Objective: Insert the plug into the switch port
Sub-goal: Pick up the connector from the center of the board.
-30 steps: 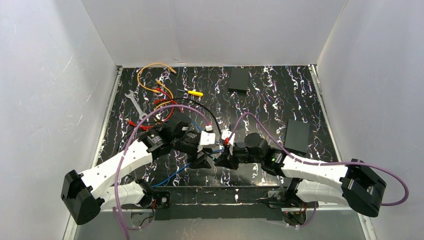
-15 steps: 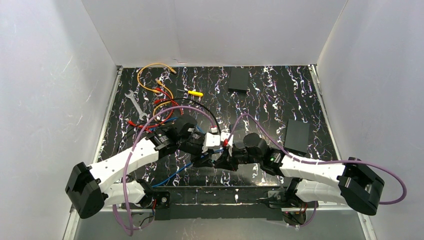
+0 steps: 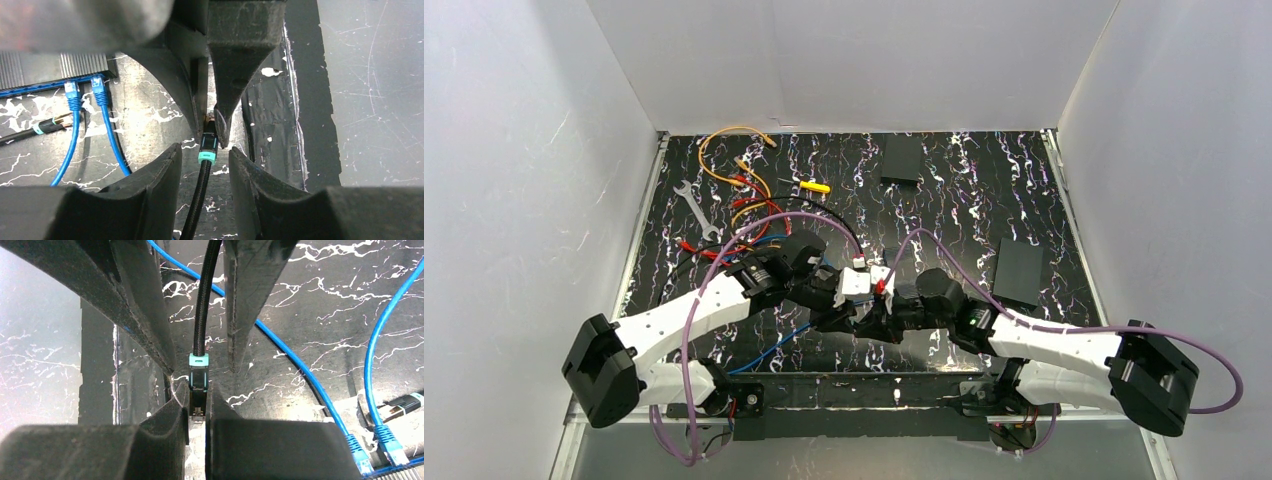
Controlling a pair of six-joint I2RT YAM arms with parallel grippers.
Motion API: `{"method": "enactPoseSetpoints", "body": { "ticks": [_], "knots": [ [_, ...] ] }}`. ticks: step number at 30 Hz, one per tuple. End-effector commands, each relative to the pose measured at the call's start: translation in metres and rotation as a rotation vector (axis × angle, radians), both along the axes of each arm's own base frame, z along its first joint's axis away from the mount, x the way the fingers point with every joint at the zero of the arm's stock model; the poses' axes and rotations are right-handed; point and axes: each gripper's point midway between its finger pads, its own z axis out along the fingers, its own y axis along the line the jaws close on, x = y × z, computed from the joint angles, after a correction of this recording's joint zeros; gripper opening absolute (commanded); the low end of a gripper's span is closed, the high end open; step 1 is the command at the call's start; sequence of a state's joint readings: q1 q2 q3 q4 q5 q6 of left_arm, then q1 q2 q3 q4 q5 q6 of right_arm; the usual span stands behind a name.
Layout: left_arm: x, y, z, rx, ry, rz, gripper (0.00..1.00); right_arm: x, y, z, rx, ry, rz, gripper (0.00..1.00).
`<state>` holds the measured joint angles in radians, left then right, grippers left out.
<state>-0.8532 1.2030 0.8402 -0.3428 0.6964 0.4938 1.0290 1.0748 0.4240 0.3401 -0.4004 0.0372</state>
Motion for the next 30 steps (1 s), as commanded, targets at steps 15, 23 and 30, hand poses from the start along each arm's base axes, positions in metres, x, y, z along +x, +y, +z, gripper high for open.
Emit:
{"method": "enactPoseSetpoints", "body": {
  "ticks": [15,23,30],
  "knots": [
    [0.011,0.006,0.004,0.032,-0.047,0.083,0.00,0.018,-0.004,0.034,0.108,-0.098,-0.109,0.47],
    [0.018,0.006,0.018,-0.047,-0.119,0.131,0.00,0.027,-0.010,0.037,0.122,-0.111,-0.179,0.63],
    [0.013,0.001,0.036,-0.141,-0.131,0.124,0.00,0.018,-0.009,0.038,0.136,-0.112,-0.129,0.59]
  ]
}}
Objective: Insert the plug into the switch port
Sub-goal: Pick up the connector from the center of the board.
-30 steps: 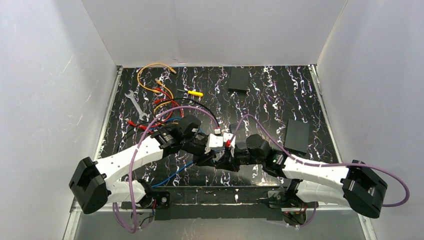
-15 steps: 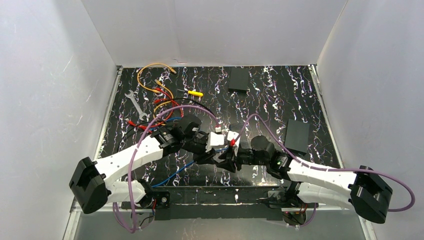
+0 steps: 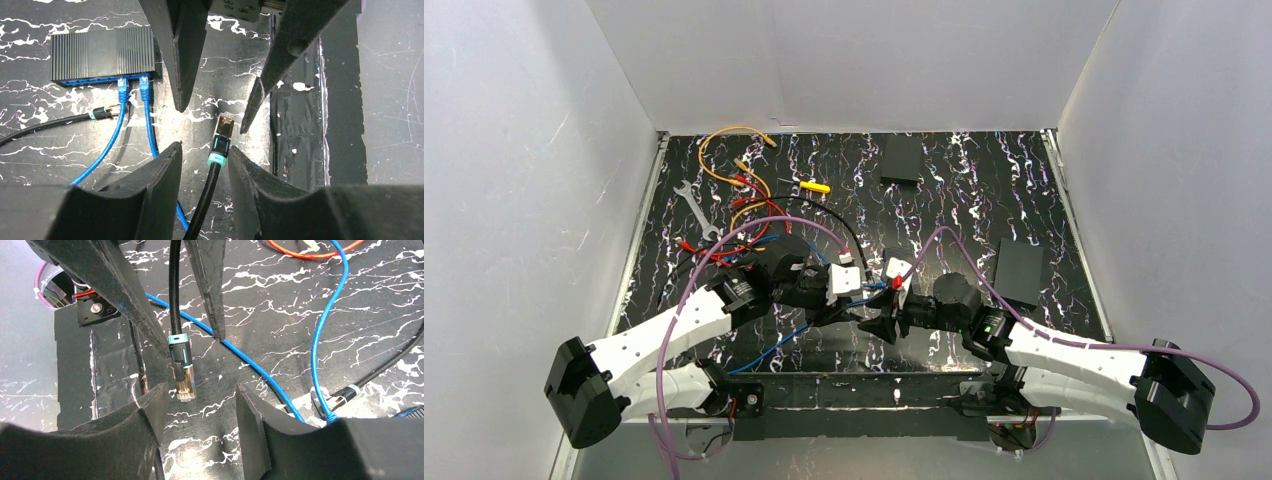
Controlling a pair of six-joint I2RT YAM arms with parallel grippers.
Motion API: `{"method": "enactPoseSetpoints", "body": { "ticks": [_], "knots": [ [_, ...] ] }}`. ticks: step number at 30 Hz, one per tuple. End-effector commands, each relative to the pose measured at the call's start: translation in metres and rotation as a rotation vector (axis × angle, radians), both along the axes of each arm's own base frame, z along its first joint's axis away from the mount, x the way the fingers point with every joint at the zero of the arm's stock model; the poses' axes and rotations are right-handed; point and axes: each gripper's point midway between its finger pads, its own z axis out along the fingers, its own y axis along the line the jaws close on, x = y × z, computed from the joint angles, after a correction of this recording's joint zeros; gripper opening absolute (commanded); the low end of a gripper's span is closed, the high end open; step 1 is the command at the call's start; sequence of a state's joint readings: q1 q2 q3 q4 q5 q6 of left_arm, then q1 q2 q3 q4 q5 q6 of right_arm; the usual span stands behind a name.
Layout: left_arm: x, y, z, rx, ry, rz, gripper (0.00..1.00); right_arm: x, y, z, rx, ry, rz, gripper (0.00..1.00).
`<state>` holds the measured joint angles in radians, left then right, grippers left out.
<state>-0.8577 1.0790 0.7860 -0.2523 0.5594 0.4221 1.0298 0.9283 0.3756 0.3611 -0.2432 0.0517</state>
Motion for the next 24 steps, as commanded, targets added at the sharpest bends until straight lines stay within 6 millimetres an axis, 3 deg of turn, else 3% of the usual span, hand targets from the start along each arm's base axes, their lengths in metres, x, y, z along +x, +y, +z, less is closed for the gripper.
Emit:
{"method": "enactPoseSetpoints", "body": {
  "ticks": [1,13,16,21,22,24],
  "knots": [
    [-0.006,-0.006,0.020,-0.100,-0.021,-0.021,0.00,-0.004,0.005,0.014,0.055,-0.028,0.035,0.58],
    [-0.016,-0.012,0.027,-0.147,0.022,-0.069,0.00,-0.010,0.006,0.019,0.077,-0.033,0.071,0.39],
    [-0.017,-0.013,0.027,-0.147,0.029,-0.069,0.00,-0.012,0.006,0.021,0.083,-0.035,0.079,0.29],
    [-0.017,-0.014,0.027,-0.151,0.032,-0.068,0.00,-0.013,0.005,0.022,0.085,-0.039,0.083,0.01],
    [-0.016,-0.013,0.027,-0.148,0.029,-0.065,0.00,-0.012,0.005,0.022,0.082,-0.039,0.082,0.01],
    [-0.015,-0.012,0.027,-0.146,0.026,-0.057,0.12,-0.013,0.004,0.023,0.077,-0.043,0.086,0.01]
  ]
}}
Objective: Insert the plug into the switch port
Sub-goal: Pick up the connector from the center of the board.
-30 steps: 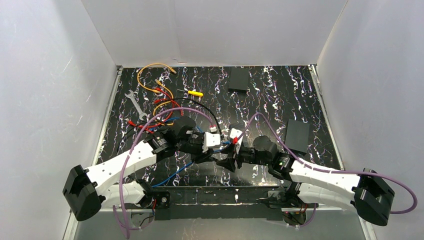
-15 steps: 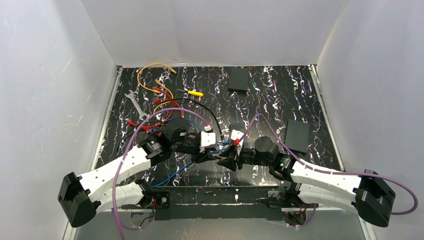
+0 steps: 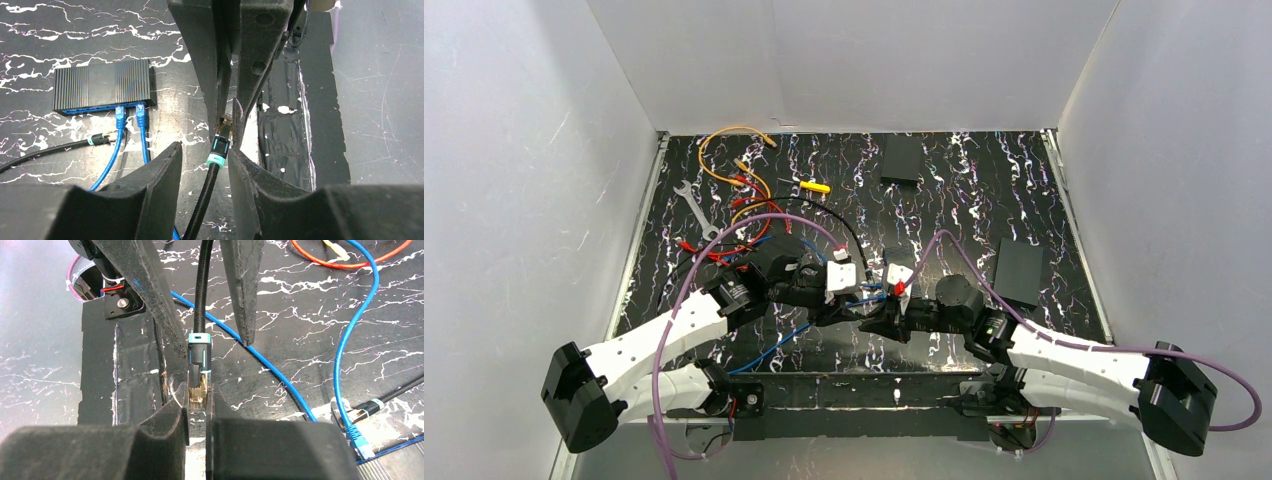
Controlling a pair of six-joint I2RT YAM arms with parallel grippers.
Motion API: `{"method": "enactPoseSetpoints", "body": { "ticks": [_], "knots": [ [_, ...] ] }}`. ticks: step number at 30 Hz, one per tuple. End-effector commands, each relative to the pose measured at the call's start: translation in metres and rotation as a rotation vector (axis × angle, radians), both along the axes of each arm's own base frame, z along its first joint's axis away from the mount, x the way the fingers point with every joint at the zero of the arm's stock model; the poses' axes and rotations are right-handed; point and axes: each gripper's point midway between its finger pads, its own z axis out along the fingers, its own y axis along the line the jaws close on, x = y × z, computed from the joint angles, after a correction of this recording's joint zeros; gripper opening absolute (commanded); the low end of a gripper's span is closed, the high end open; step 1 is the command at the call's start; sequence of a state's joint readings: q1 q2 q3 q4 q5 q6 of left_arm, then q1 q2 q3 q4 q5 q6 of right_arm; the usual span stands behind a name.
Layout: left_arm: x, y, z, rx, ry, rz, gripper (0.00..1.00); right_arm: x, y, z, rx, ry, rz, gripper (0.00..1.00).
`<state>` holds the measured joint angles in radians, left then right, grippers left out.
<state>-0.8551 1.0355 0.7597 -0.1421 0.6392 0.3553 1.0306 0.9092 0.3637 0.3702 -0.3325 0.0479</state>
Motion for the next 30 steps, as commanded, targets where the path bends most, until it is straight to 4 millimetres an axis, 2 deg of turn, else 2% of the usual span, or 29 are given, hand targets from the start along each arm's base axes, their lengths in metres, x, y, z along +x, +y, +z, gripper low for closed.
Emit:
{"method": "enactPoseSetpoints", "body": {
  "ticks": [1,3,5,9,13,19,24,30],
  "knots": [
    [-0.008,0.000,0.005,-0.019,0.014,-0.025,0.20,0.003,0.003,0.019,0.053,-0.048,0.001,0.01],
    [-0.009,0.002,0.005,-0.016,0.008,-0.034,0.37,0.002,0.003,0.018,0.046,-0.048,0.007,0.01],
    [-0.011,0.006,0.002,0.005,-0.009,-0.055,0.47,0.002,0.003,0.018,0.041,-0.048,0.014,0.01],
    [-0.013,0.014,0.005,0.051,-0.037,-0.077,0.54,0.001,0.005,0.012,0.014,-0.042,0.029,0.01],
    [-0.015,0.020,0.019,0.067,-0.076,-0.103,0.60,0.000,0.007,0.010,0.005,-0.037,0.043,0.01],
    [-0.018,0.015,0.024,0.057,-0.072,-0.150,0.60,-0.002,0.007,0.009,0.002,-0.031,0.051,0.01],
    [-0.015,0.014,0.011,0.105,-0.065,-0.161,0.57,-0.002,0.007,0.011,0.012,-0.034,0.051,0.01],
    [-0.009,0.010,0.005,0.124,-0.075,-0.166,0.52,-0.004,0.008,0.010,0.012,-0.025,0.063,0.01]
  ]
}}
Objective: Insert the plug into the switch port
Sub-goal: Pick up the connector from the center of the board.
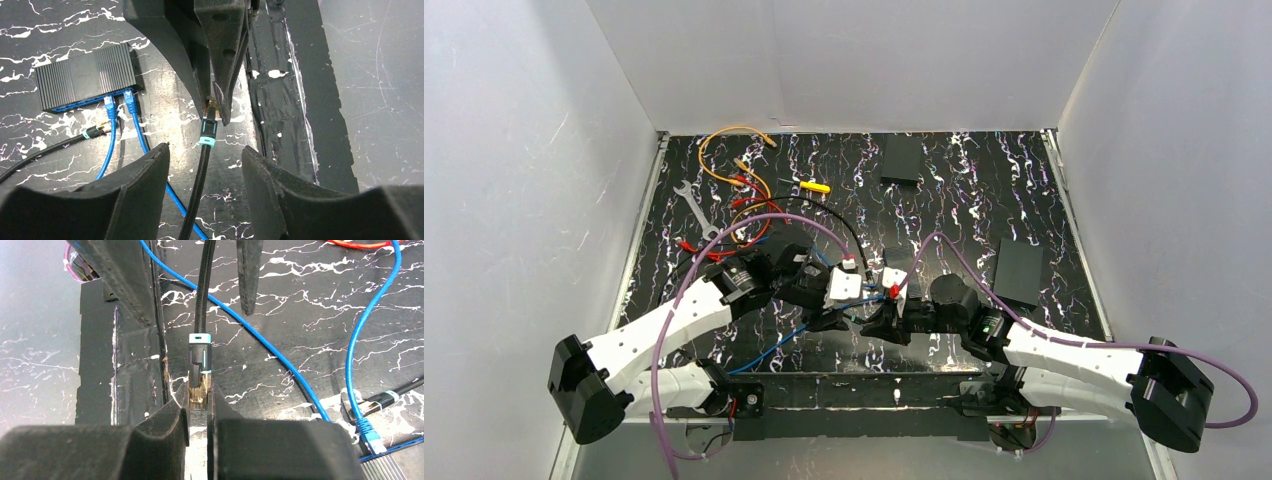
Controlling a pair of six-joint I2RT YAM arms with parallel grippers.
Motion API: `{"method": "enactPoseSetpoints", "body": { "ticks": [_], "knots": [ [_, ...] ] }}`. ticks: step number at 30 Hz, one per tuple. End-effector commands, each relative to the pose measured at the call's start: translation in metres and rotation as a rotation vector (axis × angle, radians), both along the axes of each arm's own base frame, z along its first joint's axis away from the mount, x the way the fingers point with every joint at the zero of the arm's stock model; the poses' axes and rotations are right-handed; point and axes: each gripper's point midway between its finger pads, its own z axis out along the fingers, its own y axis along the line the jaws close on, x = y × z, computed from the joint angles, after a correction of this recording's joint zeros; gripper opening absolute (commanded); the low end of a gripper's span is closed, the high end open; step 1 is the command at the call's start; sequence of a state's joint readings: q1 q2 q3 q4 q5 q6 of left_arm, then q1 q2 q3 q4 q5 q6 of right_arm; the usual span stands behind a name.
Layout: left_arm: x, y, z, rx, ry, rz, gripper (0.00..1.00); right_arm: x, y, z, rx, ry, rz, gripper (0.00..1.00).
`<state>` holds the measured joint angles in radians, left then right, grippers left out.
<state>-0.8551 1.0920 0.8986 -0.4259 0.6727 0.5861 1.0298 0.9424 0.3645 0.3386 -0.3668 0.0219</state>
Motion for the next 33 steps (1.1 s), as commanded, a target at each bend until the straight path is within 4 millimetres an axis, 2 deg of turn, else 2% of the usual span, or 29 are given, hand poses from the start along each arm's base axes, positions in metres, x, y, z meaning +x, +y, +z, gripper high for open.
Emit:
{"method": "enactPoseSetpoints", "body": {
  "ticks": [1,10,20,25,28,31,33],
  "knots": [
    [0.001,-0.004,0.006,0.000,-0.021,-0.030,0.51,0.001,0.010,0.026,0.067,-0.039,0.027,0.01],
    [0.000,-0.009,-0.005,0.031,-0.034,-0.052,0.36,0.001,0.010,0.025,0.068,-0.034,0.026,0.01],
    [-0.002,-0.011,-0.013,0.053,-0.042,-0.062,0.30,0.002,0.011,0.025,0.069,-0.031,0.022,0.01],
    [-0.002,-0.013,-0.016,0.059,-0.037,-0.059,0.23,0.004,0.011,0.024,0.067,-0.031,0.011,0.01],
    [-0.003,-0.014,-0.017,0.062,-0.022,-0.052,0.15,0.005,0.011,0.024,0.066,-0.027,0.002,0.01],
    [0.002,-0.016,-0.017,0.067,-0.011,-0.009,0.00,0.009,0.010,0.024,0.066,-0.023,-0.026,0.01],
    [0.011,-0.016,-0.017,0.071,-0.024,0.045,0.00,0.014,0.009,0.025,0.068,-0.026,-0.057,0.01]
  ]
}}
